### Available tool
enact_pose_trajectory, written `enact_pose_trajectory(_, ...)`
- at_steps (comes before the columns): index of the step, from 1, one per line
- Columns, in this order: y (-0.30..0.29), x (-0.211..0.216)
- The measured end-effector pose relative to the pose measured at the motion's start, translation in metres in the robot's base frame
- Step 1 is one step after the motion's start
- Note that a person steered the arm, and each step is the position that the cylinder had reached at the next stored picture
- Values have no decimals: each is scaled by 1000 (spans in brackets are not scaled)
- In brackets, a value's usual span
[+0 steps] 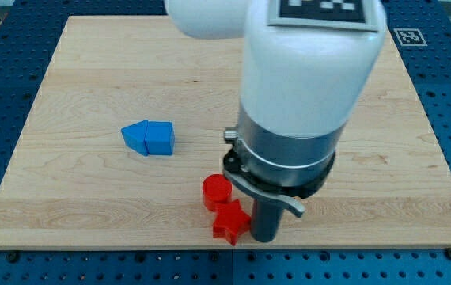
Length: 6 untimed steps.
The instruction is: Move your arm towards the red circle
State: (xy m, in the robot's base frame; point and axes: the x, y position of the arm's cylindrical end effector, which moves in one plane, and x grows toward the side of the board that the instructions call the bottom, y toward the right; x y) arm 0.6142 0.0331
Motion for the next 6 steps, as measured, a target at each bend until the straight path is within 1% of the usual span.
enact_pose_trajectory(1, -11, 0)
enact_pose_trajectory(3, -11, 0)
enact_pose_trajectory(5, -7, -32)
enact_pose_trajectory(6, -7, -33)
